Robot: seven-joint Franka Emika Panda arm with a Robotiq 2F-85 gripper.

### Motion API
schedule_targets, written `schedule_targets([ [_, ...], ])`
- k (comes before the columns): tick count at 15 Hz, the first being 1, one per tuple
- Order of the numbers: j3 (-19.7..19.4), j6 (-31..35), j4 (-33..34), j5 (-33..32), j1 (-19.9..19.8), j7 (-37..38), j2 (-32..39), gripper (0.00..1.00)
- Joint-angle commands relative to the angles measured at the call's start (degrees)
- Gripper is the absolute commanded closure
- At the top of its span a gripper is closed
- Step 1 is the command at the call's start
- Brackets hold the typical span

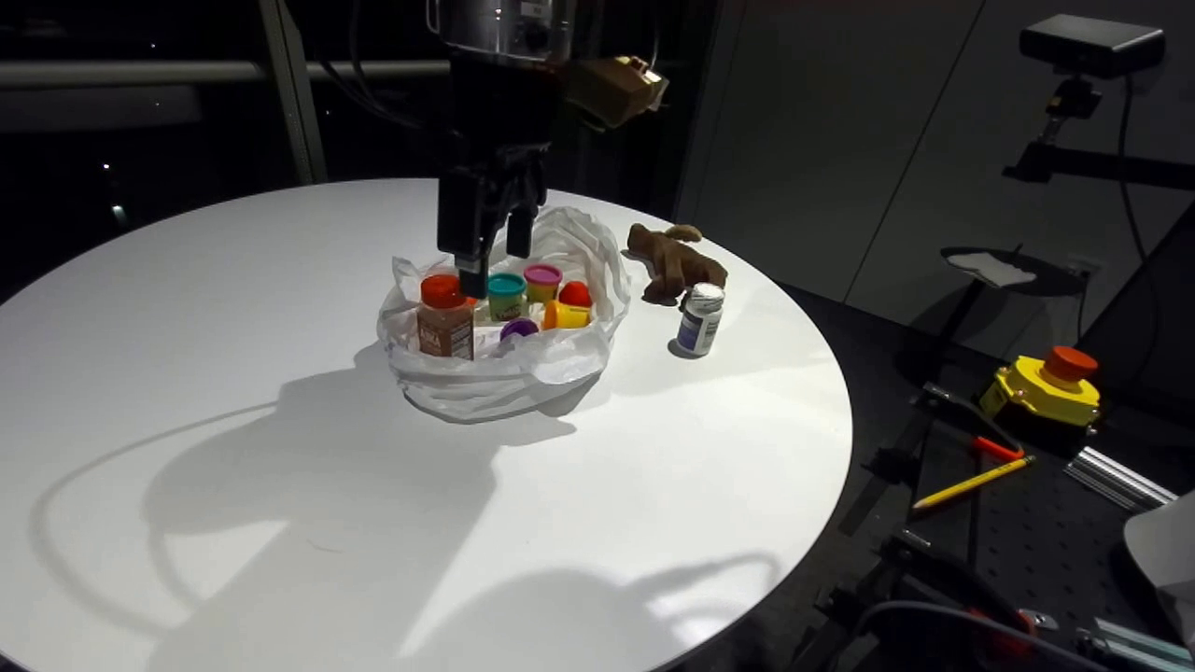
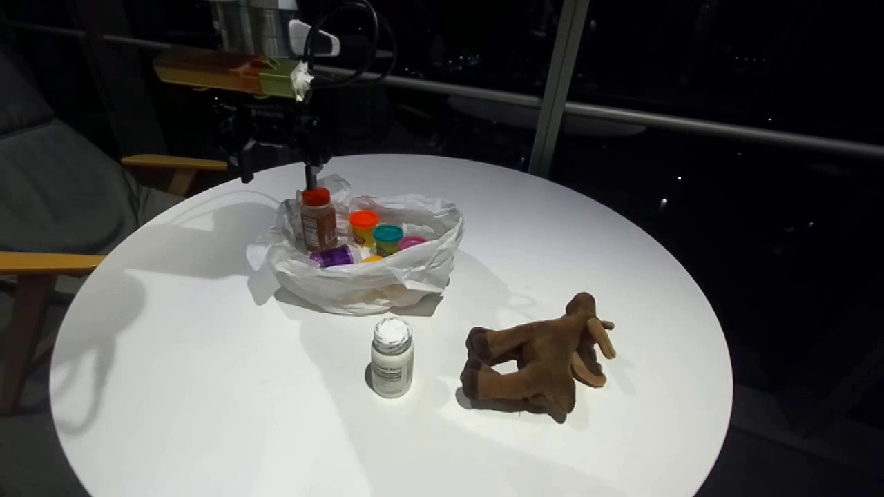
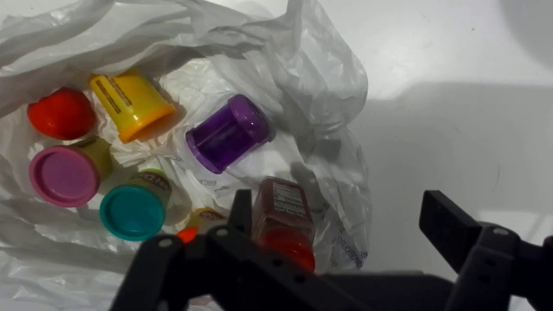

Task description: Pick the objects in the plastic bag and put them on the table

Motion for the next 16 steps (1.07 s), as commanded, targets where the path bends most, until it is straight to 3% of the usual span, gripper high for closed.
schedule_targets([
  [1,0.5,-3.7,8.0,0.8,0.3,-1.5,5.4,0.00],
  [13,-2.0,-3.9,18.5,-0.4,0.7,0.1,14.8,0.00],
  [14,-2.1,-4.1,19.1,-0.4,0.8,0.2,15.3,0.07],
  [15,-2.2,-4.1,19.7,-0.4,0.9,0.4,15.8,0.26],
  [16,-2.3,-4.2,19.9,-0.5,1.0,0.4,16.1,0.34],
])
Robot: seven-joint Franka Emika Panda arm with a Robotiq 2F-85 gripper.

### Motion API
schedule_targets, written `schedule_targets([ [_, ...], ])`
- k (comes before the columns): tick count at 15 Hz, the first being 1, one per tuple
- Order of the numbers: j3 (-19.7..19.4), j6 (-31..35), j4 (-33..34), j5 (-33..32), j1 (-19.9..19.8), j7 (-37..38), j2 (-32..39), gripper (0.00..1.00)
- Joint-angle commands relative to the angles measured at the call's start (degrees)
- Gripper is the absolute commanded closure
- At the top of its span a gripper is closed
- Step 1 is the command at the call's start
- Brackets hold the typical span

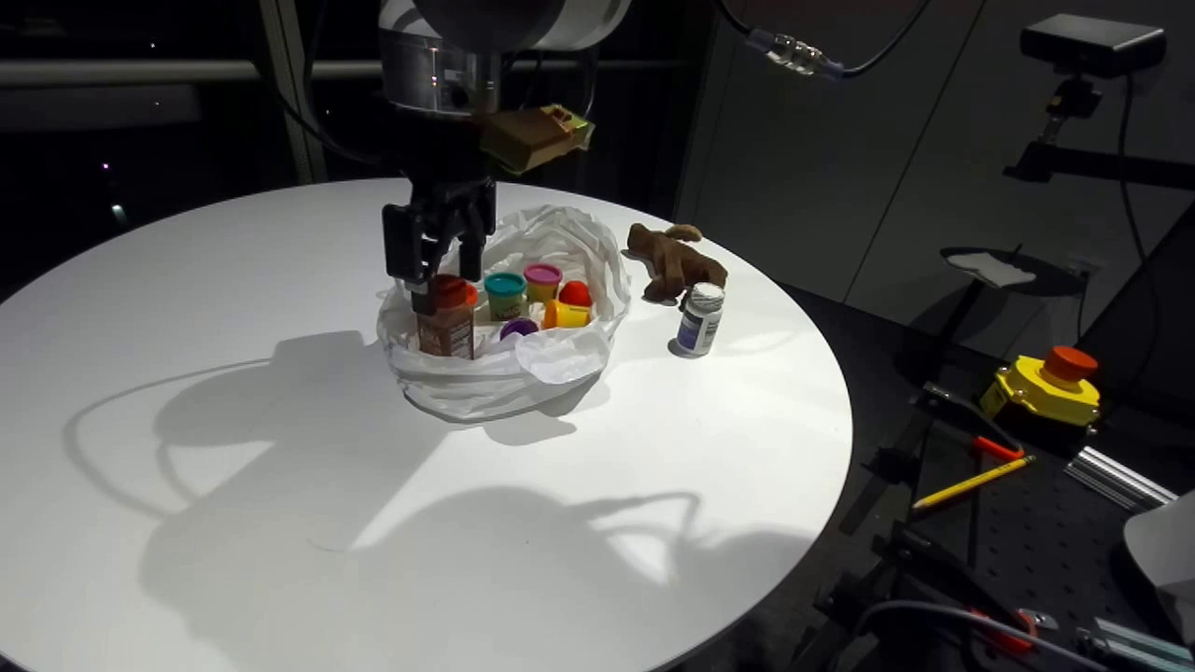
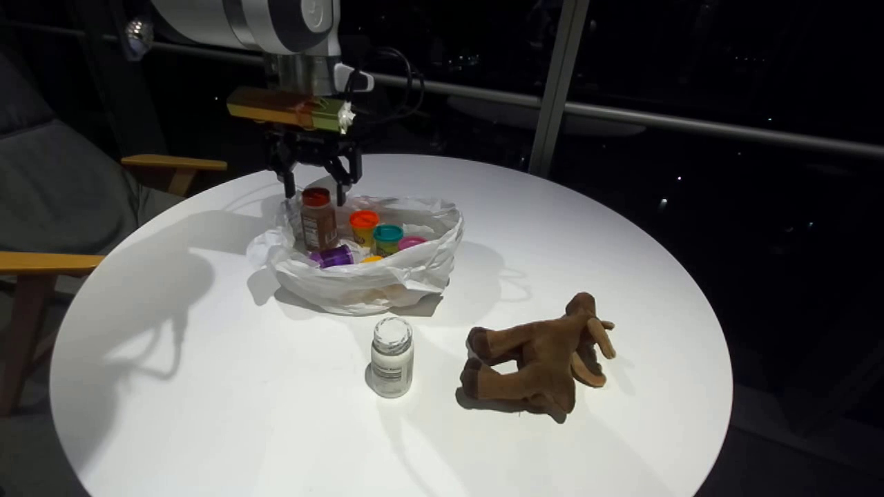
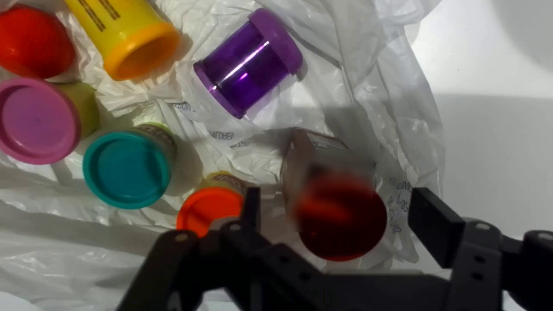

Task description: Pick the objects in the plastic bag and put them on the table

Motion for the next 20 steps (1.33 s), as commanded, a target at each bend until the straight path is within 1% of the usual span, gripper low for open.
schedule_targets([
  [1,-0.8,-1.2,3.7,-0.6,1.0,0.7,2.1,0.42],
  [2,-0.9,-1.1,3.9,-0.7,1.1,0.8,2.3,0.51],
  [4,-1.0,-0.7,4.3,-0.8,1.2,1.2,2.5,0.65],
  [5,-1.4,-0.5,4.6,-1.1,1.9,2.6,2.0,0.73],
  [8,-2.3,-0.1,4.5,-0.9,2.2,5.6,0.1,0.75],
  [11,-3.4,0.5,1.5,-1.2,2.6,8.3,-3.9,0.75],
  [14,-4.6,0.8,-3.7,-3.2,3.3,10.3,-10.3,0.75],
  [16,-4.8,-0.1,-7.3,-4.7,3.8,11.2,-14.8,0.75],
  [20,-2.8,-4.4,-15.6,-7.1,4.5,12.2,-23.8,0.75],
])
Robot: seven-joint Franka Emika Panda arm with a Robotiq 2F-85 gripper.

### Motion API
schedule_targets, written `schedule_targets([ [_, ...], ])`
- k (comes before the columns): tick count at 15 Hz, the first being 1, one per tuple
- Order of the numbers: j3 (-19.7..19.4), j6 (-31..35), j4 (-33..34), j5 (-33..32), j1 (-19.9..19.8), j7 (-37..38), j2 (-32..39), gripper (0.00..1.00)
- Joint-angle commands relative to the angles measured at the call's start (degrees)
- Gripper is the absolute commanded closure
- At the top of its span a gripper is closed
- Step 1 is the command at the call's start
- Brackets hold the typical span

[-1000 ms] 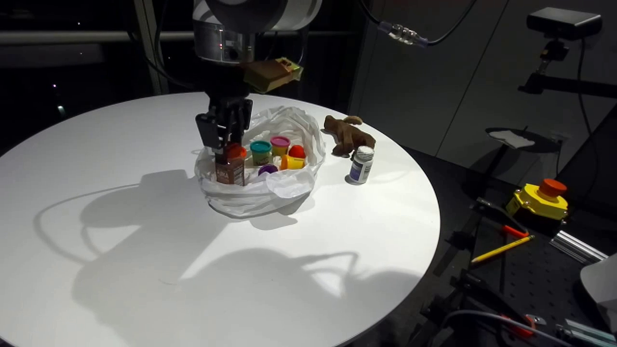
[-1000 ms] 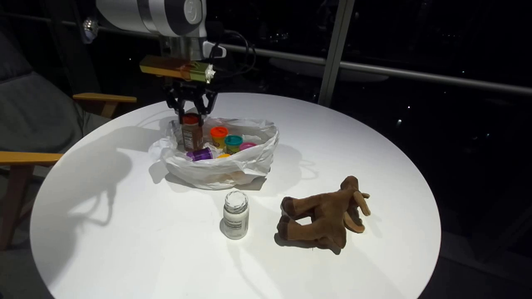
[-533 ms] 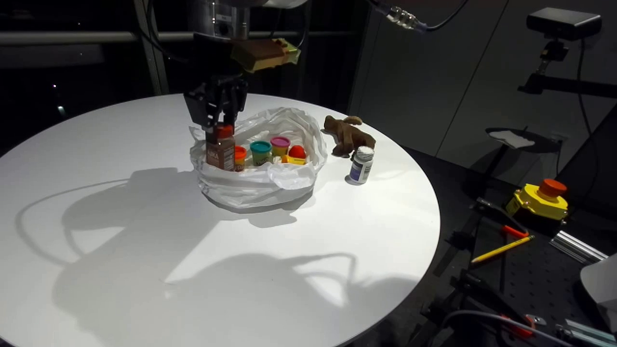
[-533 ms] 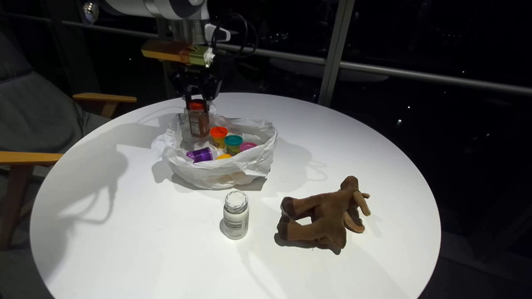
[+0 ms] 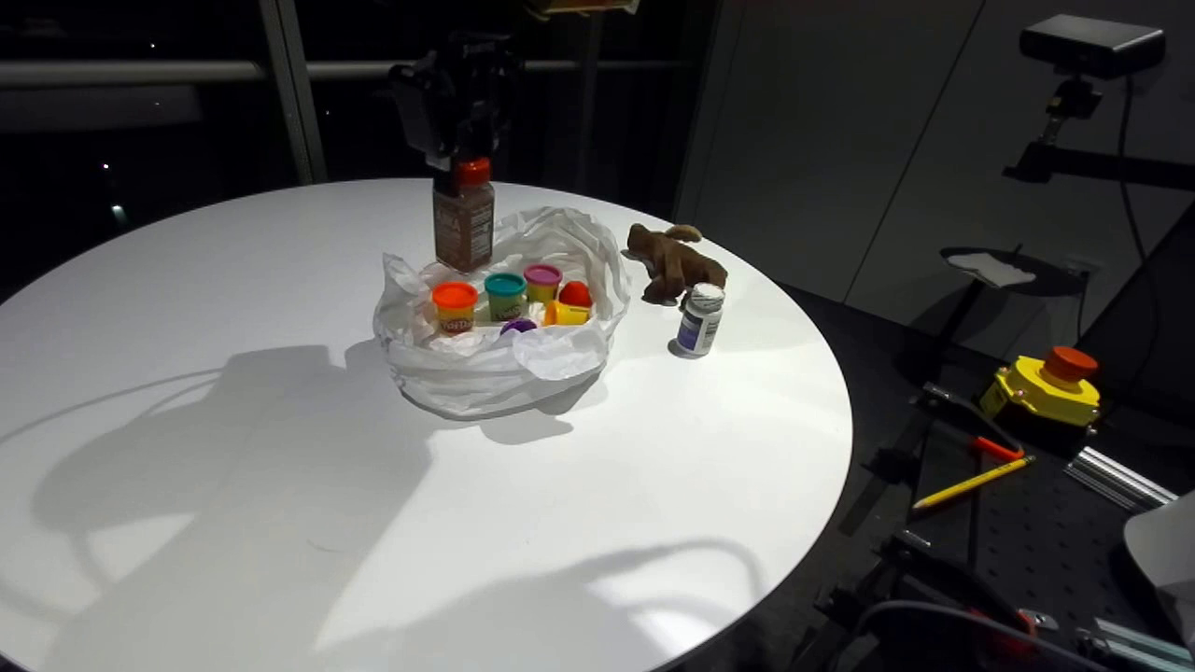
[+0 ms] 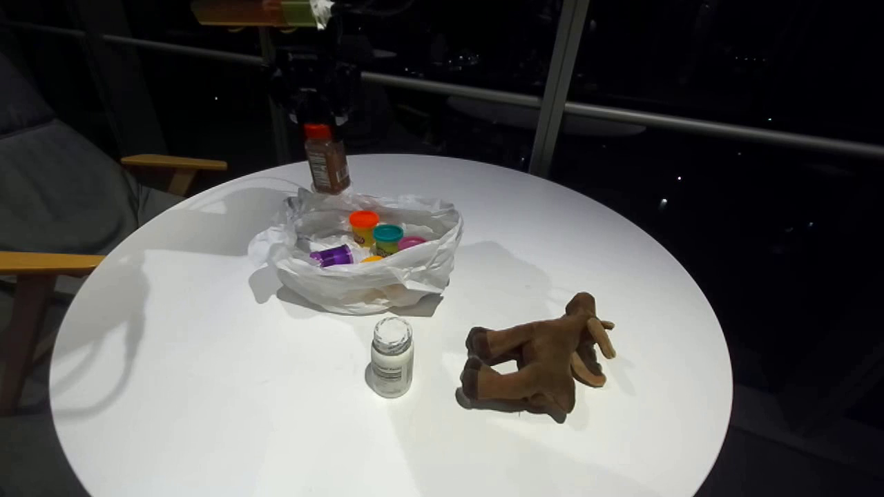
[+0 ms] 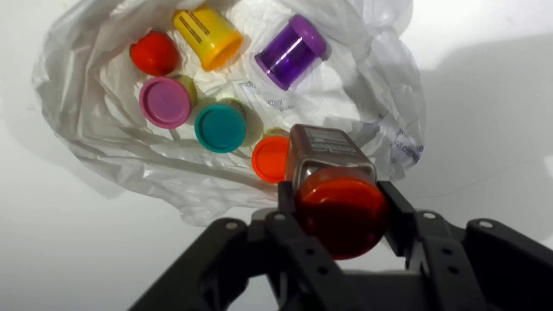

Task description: Pick the objects in the plastic bag and put them on the table

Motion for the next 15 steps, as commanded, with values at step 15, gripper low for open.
schedule_targets([
  [15,10.5,2.1,-21.4,12.7,1.1,-3.3,-9.4,0.75],
])
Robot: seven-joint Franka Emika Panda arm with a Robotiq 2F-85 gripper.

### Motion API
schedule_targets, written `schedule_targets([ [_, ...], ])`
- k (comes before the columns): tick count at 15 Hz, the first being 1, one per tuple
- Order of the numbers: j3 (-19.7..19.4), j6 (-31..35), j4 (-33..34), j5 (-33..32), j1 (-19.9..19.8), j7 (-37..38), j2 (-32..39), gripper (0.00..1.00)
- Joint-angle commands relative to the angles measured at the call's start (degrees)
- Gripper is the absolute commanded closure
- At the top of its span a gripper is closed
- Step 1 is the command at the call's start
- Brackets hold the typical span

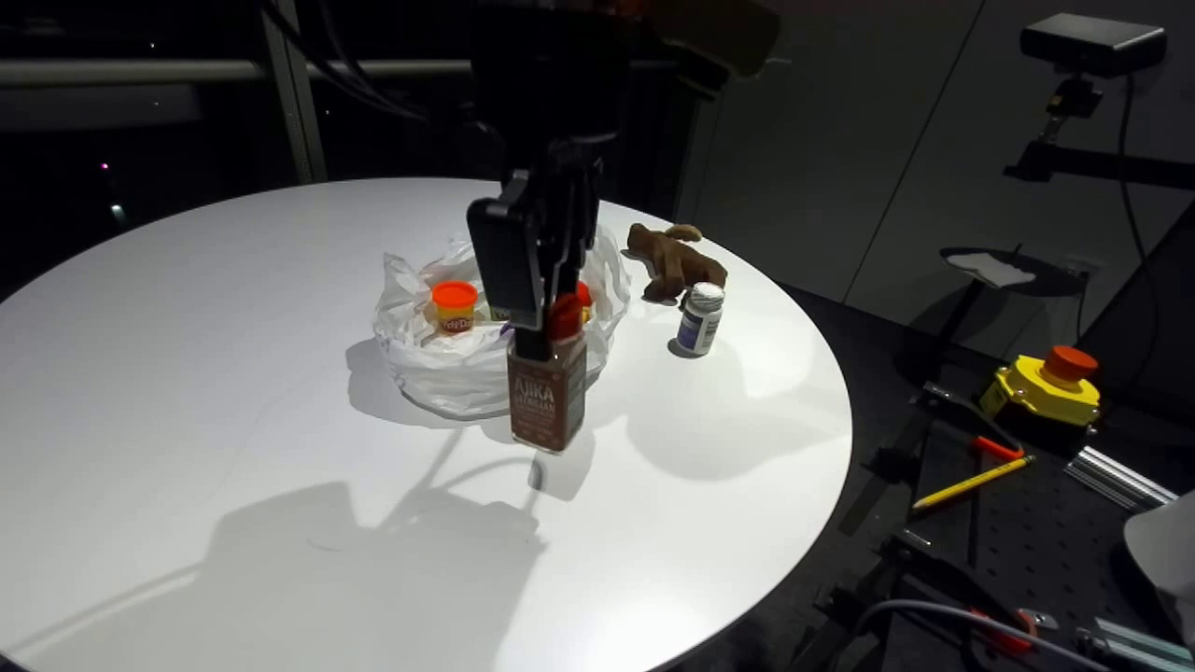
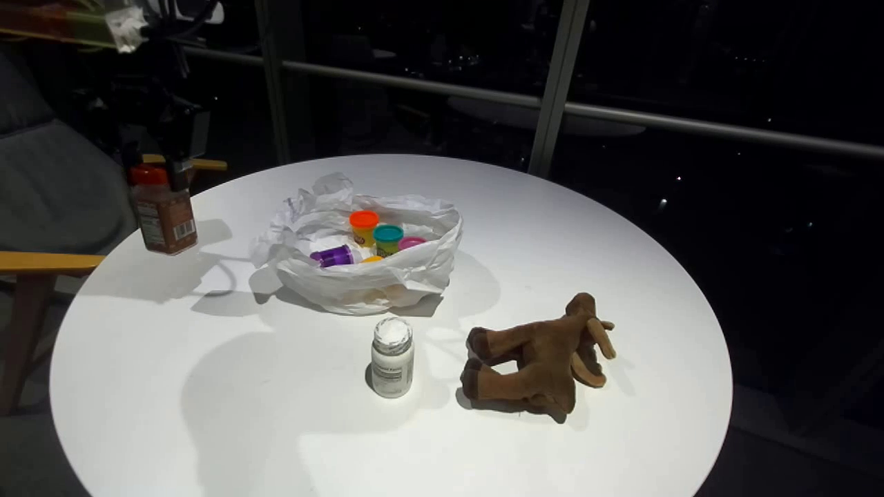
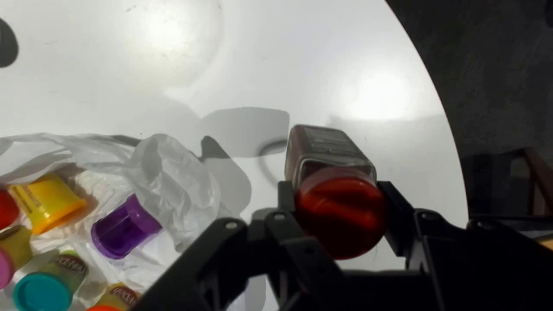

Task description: Pick the objects in the plastic bag and put them on the table

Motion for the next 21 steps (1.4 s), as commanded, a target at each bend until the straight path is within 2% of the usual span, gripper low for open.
schedule_targets([
  [1,0.7,3.1,-0.3,5.5,-1.3,-2.9,2.3,0.75],
  [5,0.0,6.4,-0.4,5.4,-1.6,-2.8,5.4,0.75],
  [10,-1.7,8.7,-0.9,0.2,-0.5,-1.7,8.5,0.75],
  [15,-2.1,10.1,-0.8,-2.0,-0.6,-1.8,9.8,0.75],
  [16,-2.1,10.4,-1.0,-2.3,-0.6,-1.9,9.6,0.73],
  [17,-2.0,10.8,-1.2,-2.4,-0.7,-2.2,9.1,0.25],
  [18,-1.9,11.2,-1.5,-2.6,-0.6,-2.2,8.3,0.25],
  [19,-1.6,10.9,-1.6,-2.3,-0.8,-2.6,7.5,0.19],
  [21,-1.6,9.9,-2.0,-2.9,-0.6,-2.9,5.7,0.04],
])
